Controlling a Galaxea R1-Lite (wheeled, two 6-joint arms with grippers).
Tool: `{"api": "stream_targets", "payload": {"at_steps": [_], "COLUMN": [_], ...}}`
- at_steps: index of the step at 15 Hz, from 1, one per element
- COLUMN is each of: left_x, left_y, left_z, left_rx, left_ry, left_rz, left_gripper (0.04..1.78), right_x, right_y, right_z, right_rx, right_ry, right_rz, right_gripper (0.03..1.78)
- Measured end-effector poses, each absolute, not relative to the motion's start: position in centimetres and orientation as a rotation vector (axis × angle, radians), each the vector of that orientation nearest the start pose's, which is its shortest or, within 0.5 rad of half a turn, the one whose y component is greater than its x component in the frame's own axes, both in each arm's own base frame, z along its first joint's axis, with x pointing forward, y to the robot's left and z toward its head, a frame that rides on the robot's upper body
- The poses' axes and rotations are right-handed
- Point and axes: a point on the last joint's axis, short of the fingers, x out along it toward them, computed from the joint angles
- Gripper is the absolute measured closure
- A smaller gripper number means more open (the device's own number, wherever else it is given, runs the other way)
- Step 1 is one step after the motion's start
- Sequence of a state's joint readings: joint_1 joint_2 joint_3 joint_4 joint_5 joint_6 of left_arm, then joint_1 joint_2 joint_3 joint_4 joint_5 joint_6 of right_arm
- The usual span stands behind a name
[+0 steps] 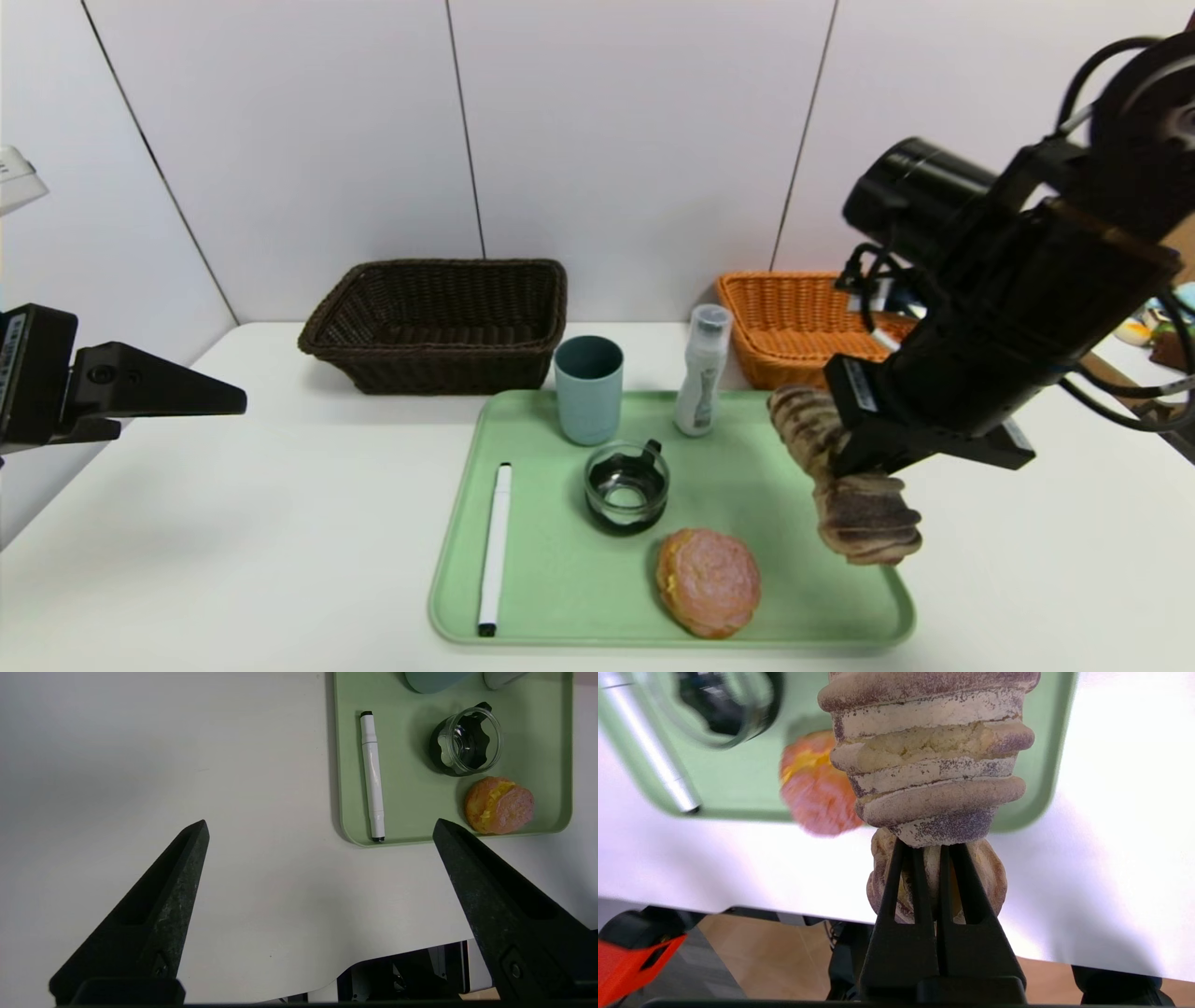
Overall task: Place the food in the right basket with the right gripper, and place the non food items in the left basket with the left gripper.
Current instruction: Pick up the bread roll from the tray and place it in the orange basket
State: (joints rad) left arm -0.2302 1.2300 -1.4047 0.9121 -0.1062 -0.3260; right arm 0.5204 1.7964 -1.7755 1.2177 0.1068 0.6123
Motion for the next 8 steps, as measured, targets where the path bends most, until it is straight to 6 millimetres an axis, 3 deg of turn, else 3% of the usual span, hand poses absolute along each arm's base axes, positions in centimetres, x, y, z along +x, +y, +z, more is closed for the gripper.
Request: {"api": "stream_targets", "payload": {"at_steps": [2, 4, 6, 8], "left_x": [13.0, 13.1, 13.1, 13.1], "left_y": [-3.3, -3.3, -3.3, -3.3], "left_z": [31.7, 31.6, 31.6, 31.5], "left_rx": [-0.262, -0.262, -0.262, -0.263], "left_ry": [0.79, 0.793, 0.795, 0.796], "left_rz": [-0.197, -0.199, -0.2, -0.2], "left_gripper": [0.13, 0.13, 0.13, 0.13], "right_x": [21.7, 21.1, 22.7, 26.1], "right_y": [12.6, 11.1, 9.3, 8.0], "right_z": [30.0, 33.2, 35.4, 36.0], "right_rx": [0.301, 0.394, 0.552, 0.747], "right_ry": [1.215, 1.032, 0.844, 0.726], "right_rz": [0.213, 0.264, 0.274, 0.232], "right_gripper": [1.74, 1.74, 1.74, 1.74]}}
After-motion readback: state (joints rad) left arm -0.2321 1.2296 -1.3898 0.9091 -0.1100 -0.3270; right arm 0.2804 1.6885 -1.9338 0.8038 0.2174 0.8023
